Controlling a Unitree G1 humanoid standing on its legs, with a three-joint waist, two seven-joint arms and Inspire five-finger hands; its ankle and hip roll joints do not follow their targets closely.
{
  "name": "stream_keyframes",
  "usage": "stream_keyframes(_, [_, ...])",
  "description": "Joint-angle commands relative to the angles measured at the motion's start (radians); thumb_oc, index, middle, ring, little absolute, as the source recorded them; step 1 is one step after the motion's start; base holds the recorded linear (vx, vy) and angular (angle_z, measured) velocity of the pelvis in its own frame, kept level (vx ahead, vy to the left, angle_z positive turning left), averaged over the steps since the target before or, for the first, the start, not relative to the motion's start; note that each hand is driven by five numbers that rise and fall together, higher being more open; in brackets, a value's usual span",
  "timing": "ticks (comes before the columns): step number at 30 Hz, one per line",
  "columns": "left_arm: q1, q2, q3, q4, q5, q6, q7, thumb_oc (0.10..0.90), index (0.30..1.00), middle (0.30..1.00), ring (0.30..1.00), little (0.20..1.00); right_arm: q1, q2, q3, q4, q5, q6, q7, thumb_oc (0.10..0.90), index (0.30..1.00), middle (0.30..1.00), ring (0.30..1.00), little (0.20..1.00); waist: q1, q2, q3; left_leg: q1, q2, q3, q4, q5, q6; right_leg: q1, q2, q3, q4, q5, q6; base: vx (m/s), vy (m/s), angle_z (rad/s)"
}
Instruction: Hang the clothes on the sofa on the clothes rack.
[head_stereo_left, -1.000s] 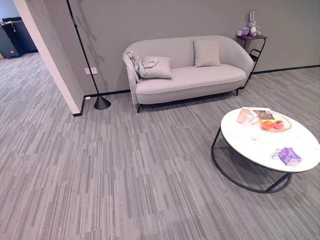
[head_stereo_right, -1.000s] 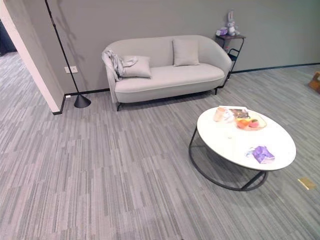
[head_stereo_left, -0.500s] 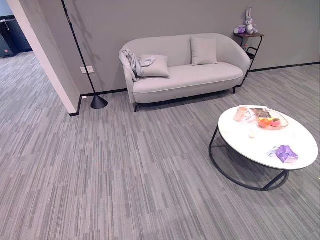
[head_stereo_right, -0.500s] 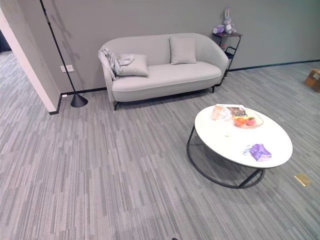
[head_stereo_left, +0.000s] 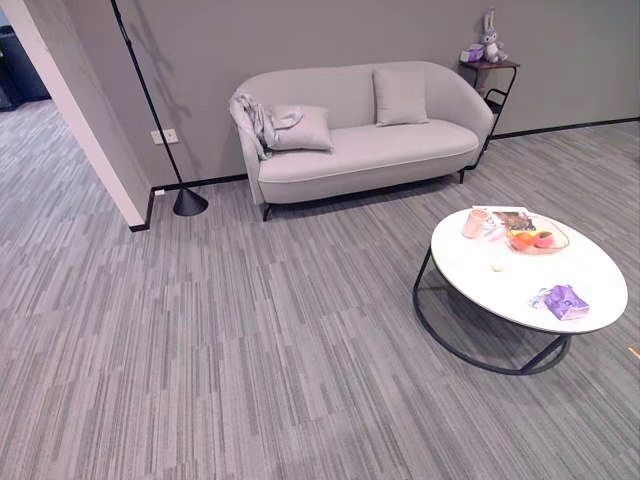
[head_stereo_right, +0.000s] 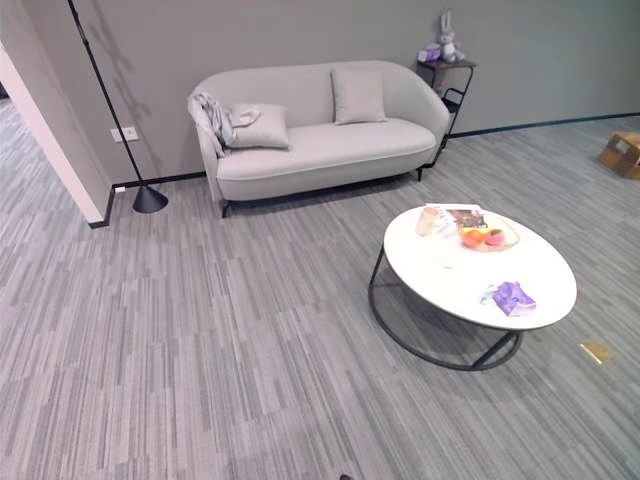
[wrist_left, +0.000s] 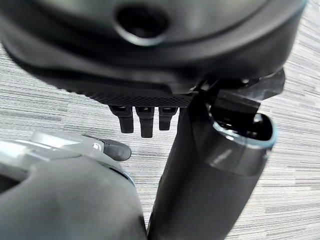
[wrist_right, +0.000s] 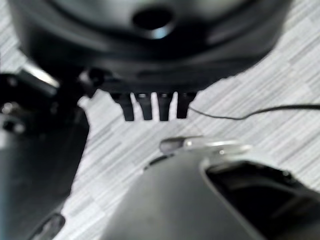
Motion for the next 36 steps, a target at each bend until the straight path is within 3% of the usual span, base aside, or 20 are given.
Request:
stream_keyframes(1, [-0.052,-0.046,-0.002,0.052,0.033,-0.021,0.002,0.8,0.9,0.9,0.9,0.9,-0.027,0.056,0.019,0.016,-0.023,-0.009,0.028,0.8,0.9,0.9,0.9,0.9,0.016,-0.032,-0.004,0.009,0.013,-0.018,-0.026,-0.026,-0.024,0.003,-0.09,-0.068,-0.03,0.05,0.1,0.01,0.047,-0.01])
stream_keyframes(6, [-0.056,-0.034,0.005,0.051,0.032,-0.025,0.008,0.8,0.9,0.9,0.9,0.9,-0.022,0.056,0.021,0.0,-0.028,-0.008,0.031,0.8,0.9,0.9,0.9,0.9,0.016,-0.041,0.013,-0.007,-0.003,-0.017,0.0,-0.045,-0.008,-0.004,-0.109,-0.061,-0.024,0.056,0.11,-0.01,0.101,-0.03])
stream_keyframes(8, [-0.065,-0.028,0.006,0.046,0.024,-0.025,0.011,0.8,0.9,0.9,0.9,0.9,-0.027,0.055,0.018,-0.008,-0.025,-0.007,0.031,0.8,0.9,0.9,0.9,0.9,0.016,-0.042,0.028,-0.031,-0.01,-0.021,0.03,-0.06,0.009,-0.036,-0.124,-0.056,0.033,0.043,0.113,-0.08,0.156,-0.03])
stream_keyframes(10, [-0.08,-0.019,0.006,0.043,0.012,-0.024,0.011,0.8,0.9,0.9,0.9,0.9,-0.036,0.055,0.008,-0.022,-0.01,-0.004,0.035,0.8,0.9,0.9,0.9,0.9,0.012,-0.034,0.053,-0.037,-0.026,-0.02,0.044,-0.081,0.04,-0.115,-0.161,-0.058,0.197,0.022,0.123,-0.1,0.234,-0.11])
stream_keyframes(12, [-0.086,-0.013,0.013,0.042,0.009,-0.024,0.012,0.8,0.9,0.9,0.9,0.9,-0.033,0.06,-0.007,-0.031,0.018,0.003,0.044,0.8,0.9,0.9,0.9,0.9,0.004,-0.033,0.082,-0.011,-0.046,-0.018,0.045,-0.093,0.065,-0.18,-0.205,-0.057,0.357,0.088,0.156,0.02,0.231,-0.2])
stream_keyframes(13, [-0.087,-0.001,0.024,0.047,0.002,-0.022,0.013,0.8,0.9,0.9,0.9,0.9,-0.029,0.062,-0.026,-0.04,0.064,0.005,0.046,0.8,0.9,0.9,0.9,0.9,-0.003,-0.024,0.098,0.022,-0.047,-0.019,0.034,-0.099,0.078,-0.237,-0.226,-0.067,0.496,0.144,0.165,0.06,0.187,-0.17])
stream_keyframes(15, [-0.085,0.008,0.03,0.05,0.0,-0.02,0.012,0.8,0.9,0.9,0.9,0.9,-0.022,0.063,-0.046,-0.048,0.104,0.004,0.045,0.8,0.9,0.9,0.9,0.9,-0.005,-0.022,0.1,0.046,-0.042,-0.023,0.027,-0.108,0.079,-0.283,-0.246,-0.078,0.544,0.163,0.168,0.17,0.088,0.02])
stream_keyframes(17, [-0.084,0.016,0.037,0.052,-0.005,-0.02,0.012,0.8,0.9,0.9,0.9,0.9,-0.021,0.056,-0.064,-0.053,0.136,0.002,0.04,0.8,0.9,0.9,0.9,0.9,-0.013,-0.023,0.097,0.066,-0.032,-0.039,0.022,-0.121,0.067,-0.31,-0.235,-0.078,0.473,0.151,0.161,0.21,-0.035,0.15])
stream_keyframes(19, [-0.086,0.02,0.039,0.06,-0.002,-0.024,0.013,0.8,0.9,0.9,0.9,0.9,-0.022,0.052,-0.071,-0.045,0.155,0.002,0.033,0.8,0.9,0.9,0.9,0.9,-0.027,-0.033,0.098,0.097,-0.025,-0.064,0.018,-0.145,0.052,-0.329,-0.196,-0.05,0.325,0.137,0.155,0.28,-0.144,0.29])
stream_keyframes(21, [-0.102,0.026,0.056,0.073,-0.004,-0.031,0.018,0.8,0.9,0.9,0.9,0.9,-0.021,0.051,-0.072,-0.036,0.152,0.009,0.036,0.8,0.9,0.9,0.9,0.9,-0.057,-0.062,0.1,0.164,-0.023,-0.113,0.008,-0.196,0.026,-0.392,-0.158,0.024,0.026,0.222,0.192,0.57,-0.233,0.43])
stream_keyframes(22, [-0.108,0.023,0.063,0.078,-0.006,-0.035,0.021,0.8,0.9,0.9,0.9,0.9,-0.015,0.055,-0.08,-0.024,0.148,0.014,0.04,0.8,0.9,0.9,0.9,0.9,-0.066,-0.061,0.101,0.205,-0.011,-0.134,-0.005,-0.217,0.015,-0.417,-0.148,0.039,-0.03,0.24,0.208,0.6,-0.185,0.58])
stream_keyframes(27, [-0.105,0.018,0.066,0.094,0.008,-0.041,0.017,0.8,0.9,0.9,0.9,0.9,0.012,0.046,-0.112,0.021,0.152,0.023,0.048,0.8,0.9,0.9,0.9,0.9,-0.091,-0.058,0.067,0.279,0.025,-0.192,-0.026,-0.264,-0.01,-0.414,-0.151,0.089,-0.03,0.278,0.209,0.46,-0.178,0.87])
stream_keyframes(28, [-0.095,0.012,0.065,0.1,0.01,-0.041,0.016,0.8,0.9,0.9,0.9,0.9,0.022,0.039,-0.117,0.042,0.141,0.024,0.048,0.8,0.9,0.9,0.9,0.9,-0.097,-0.051,0.046,0.293,0.062,-0.205,-0.023,-0.243,-0.026,-0.413,-0.141,0.094,-0.005,0.295,0.195,0.79,-0.582,1.28])
stream_keyframes(29, [-0.092,0.007,0.083,0.098,-0.037,-0.039,0.022,0.8,0.9,0.9,0.9,0.9,0.008,0.016,-0.13,0.065,0.162,0.015,0.034,0.8,0.9,0.9,0.9,0.9,-0.094,-0.007,0.018,0.246,0.171,-0.22,0.113,-0.022,-0.088,-0.408,-0.078,0.052,0.081,0.241,0.145,0.79,-0.584,0.9])
stream_keyframes(30, [-0.092,0.007,0.083,0.098,-0.037,-0.039,0.022,0.8,0.9,0.9,0.9,0.9,0.008,0.016,-0.13,0.065,0.162,0.015,0.034,0.8,0.9,0.9,0.9,0.9,-0.096,-0.007,0.016,0.243,0.171,-0.223,0.113,-0.022,-0.088,-0.408,-0.079,0.049,0.081,0.241,0.145,0.74,-0.615,0.11])
stream_keyframes(31, [-0.091,0.005,0.086,0.095,-0.06,-0.037,0.025,0.8,0.9,0.9,0.9,0.9,-0.002,0.01,-0.127,0.052,0.187,0.001,0.029,0.8,0.9,0.9,0.9,0.9,-0.086,-0.017,0.011,0.178,0.182,-0.208,0.252,0.099,-0.1,-0.33,-0.052,0.03,0.059,0.209,0.111,0.4,-0.343,0.15])
stream_keyframes(32, [-0.091,0.003,0.083,0.089,-0.063,-0.037,0.03,0.8,0.9,0.9,0.9,0.9,-0.01,0.006,-0.124,0.04,0.194,-0.007,0.025,0.8,0.9,0.9,0.9,0.9,-0.083,-0.024,0.011,0.145,0.196,-0.186,0.328,0.162,-0.108,-0.292,-0.042,0.016,0.044,0.189,0.089,0.4,-0.343,0.17])
stream_keyframes(33, [-0.091,0.002,0.083,0.089,-0.063,-0.037,0.03,0.8,0.9,0.9,0.9,0.9,-0.01,0.006,-0.124,0.04,0.194,-0.007,0.025,0.8,0.9,0.9,0.9,0.9,-0.085,-0.023,0.012,0.144,0.198,-0.189,0.331,0.16,-0.109,-0.291,-0.04,0.014,0.043,0.189,0.089,0.27,-0.247,0.18])
stream_keyframes(35, [-0.098,0.003,0.074,0.067,-0.071,-0.037,0.039,0.8,0.9,0.9,0.9,0.9,-0.03,-0.003,-0.116,0.022,0.205,-0.022,0.014,0.8,0.9,0.9,0.9,0.9,-0.075,-0.043,0.026,0.077,0.261,-0.116,0.479,0.235,-0.093,-0.218,-0.023,0.007,0.019,0.156,0.048,0.34,-0.324,0.08])
stream_keyframes(36, [-0.102,0.0,0.061,0.051,-0.064,-0.042,0.045,0.8,0.9,0.9,0.9,0.9,-0.043,-0.014,-0.112,0.02,0.197,-0.027,0.007,0.8,0.9,0.9,0.9,0.9,-0.075,-0.057,0.027,0.061,0.299,-0.058,0.504,0.247,-0.076,-0.187,-0.018,0.009,0.0,0.145,0.033,0.46,-0.352,0.04])
